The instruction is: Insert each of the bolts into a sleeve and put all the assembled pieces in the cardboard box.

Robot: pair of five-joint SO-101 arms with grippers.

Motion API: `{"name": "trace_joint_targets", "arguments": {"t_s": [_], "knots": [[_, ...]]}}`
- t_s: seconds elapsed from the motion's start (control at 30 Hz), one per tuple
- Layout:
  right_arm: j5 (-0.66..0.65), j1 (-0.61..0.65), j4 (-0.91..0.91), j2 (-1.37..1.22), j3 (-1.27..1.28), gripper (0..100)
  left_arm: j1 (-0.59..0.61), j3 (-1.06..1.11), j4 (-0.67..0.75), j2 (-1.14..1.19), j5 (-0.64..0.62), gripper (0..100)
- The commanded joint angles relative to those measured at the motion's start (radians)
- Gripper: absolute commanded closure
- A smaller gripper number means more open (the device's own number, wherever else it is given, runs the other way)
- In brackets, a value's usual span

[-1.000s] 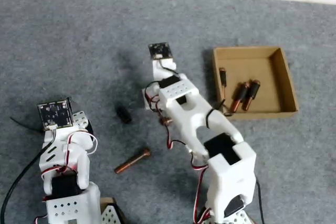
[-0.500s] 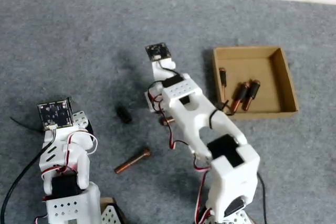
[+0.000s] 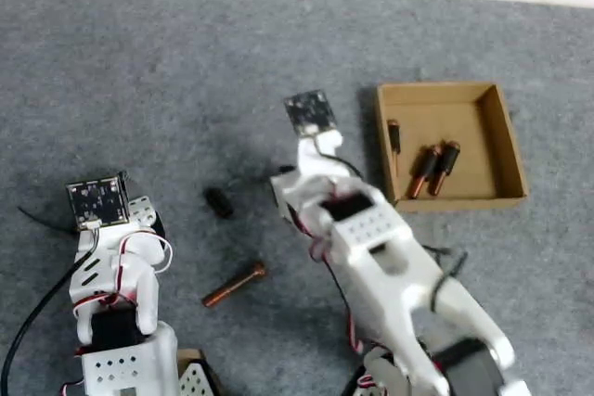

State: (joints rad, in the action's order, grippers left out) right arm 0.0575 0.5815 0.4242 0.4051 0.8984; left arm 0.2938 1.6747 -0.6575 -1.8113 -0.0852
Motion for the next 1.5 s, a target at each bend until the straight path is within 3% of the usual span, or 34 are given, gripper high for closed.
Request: {"name": "trace_joint_targets", "arguments": {"t_s": [0.0, 0.1, 0.2, 0.37, 0.47, 0.57, 0.7, 0.87, 1.3, 1.47], "knots": [[-0.08, -0.047, -0.097, 0.168, 0.088, 99.4, -0.091, -0.005, 0.02, -0.016, 0.006, 99], [-0.11, -0.084, -0.147, 0.265, 0.179, 99.4, -0.183, -0.005, 0.012, -0.016, 0.104, 99], [-0.109, -0.091, -0.177, 0.343, 0.263, 99.4, -0.308, -0.036, -0.115, -0.016, 0.216, 99], [-0.112, -0.091, -0.186, 0.418, 0.338, 99.4, -0.512, -0.151, -0.354, -0.015, 0.221, 99], [-0.114, -0.091, -0.185, 0.426, 0.343, 99.4, -0.581, -0.163, -0.407, -0.015, 0.221, 99], [-0.114, -0.091, -0.185, 0.424, 0.344, 99.4, -0.599, -0.163, -0.41, -0.015, 0.224, 97], [-0.114, -0.091, -0.183, 0.424, 0.344, 99.4, -0.604, -0.137, -0.411, -0.015, 0.219, 85], [-0.114, -0.091, -0.183, 0.424, 0.344, 99.4, -0.699, -0.102, -0.416, -0.015, 0.226, 84], [-0.114, -0.091, -0.182, 0.424, 0.346, 99.4, -0.639, -0.17, -0.549, -0.01, 0.382, 84], [-0.114, -0.091, -0.182, 0.423, 0.346, 99.4, -0.665, -0.211, -0.517, 0.174, 0.384, 84]]}}
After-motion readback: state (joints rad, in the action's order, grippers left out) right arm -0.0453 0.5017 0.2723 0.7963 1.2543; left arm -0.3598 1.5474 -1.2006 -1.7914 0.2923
